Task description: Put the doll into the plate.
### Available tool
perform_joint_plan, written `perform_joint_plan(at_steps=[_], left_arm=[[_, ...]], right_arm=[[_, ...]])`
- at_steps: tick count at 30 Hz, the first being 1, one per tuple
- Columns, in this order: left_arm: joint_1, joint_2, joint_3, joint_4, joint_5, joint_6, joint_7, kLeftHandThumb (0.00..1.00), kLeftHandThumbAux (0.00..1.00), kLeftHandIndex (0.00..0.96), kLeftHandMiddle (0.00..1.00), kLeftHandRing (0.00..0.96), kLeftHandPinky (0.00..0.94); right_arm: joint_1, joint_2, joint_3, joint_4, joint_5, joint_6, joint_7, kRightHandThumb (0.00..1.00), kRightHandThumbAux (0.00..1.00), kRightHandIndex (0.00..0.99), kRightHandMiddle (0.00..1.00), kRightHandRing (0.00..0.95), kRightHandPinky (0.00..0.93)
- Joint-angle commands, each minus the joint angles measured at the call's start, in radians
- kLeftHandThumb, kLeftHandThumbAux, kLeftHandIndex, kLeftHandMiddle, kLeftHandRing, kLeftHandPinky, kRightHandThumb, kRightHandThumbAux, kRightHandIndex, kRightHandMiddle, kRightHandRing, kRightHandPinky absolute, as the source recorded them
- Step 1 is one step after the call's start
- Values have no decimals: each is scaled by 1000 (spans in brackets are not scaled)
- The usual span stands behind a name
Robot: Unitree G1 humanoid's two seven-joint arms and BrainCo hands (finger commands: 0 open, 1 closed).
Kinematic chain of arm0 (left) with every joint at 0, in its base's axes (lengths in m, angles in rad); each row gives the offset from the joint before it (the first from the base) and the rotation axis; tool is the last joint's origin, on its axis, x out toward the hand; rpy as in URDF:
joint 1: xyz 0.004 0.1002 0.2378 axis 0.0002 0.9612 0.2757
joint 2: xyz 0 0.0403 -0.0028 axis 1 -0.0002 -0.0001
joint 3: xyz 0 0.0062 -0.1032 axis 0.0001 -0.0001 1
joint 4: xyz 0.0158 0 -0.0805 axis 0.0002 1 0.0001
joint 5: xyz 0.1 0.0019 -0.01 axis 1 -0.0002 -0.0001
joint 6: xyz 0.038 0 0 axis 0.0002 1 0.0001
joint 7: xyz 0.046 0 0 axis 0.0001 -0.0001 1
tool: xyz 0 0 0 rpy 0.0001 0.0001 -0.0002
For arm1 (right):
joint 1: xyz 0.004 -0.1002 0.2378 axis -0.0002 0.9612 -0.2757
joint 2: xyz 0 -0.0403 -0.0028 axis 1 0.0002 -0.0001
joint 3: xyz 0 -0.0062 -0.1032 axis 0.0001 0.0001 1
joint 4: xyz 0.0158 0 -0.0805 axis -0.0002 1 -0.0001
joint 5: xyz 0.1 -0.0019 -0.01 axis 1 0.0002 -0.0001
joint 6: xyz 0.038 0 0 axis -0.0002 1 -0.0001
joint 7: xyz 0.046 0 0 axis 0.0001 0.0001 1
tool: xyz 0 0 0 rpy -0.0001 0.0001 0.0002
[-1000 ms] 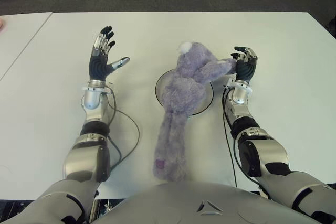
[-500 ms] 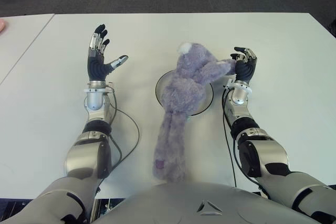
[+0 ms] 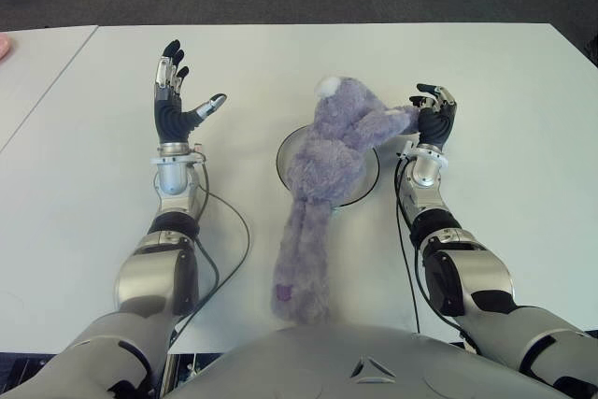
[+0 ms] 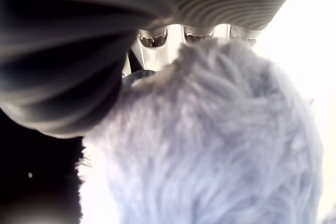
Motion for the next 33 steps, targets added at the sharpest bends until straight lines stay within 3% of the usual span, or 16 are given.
perform_joint_plan(at_steps=[1,12,17,33], left_arm=[[220,-201,-91,189,116,63,144,0,693,27,3,0,24],[249,-272,-26,229,4,289,19,0,563,29,38,32,63],[221,-252,-23,217,-6,366,22,0,581,39,55,49,92],[217,-242,-30,205,-5,471,45,0,756,34,62,58,94]], right_arm=[[365,97,27,206,-45,21,25,946,678,431,352,458,362],[370,95,31,202,-50,21,10,946,678,432,353,459,327],[372,97,32,200,-51,21,5,946,678,432,352,458,326],[376,98,37,201,-57,-5,10,944,680,430,329,453,306]])
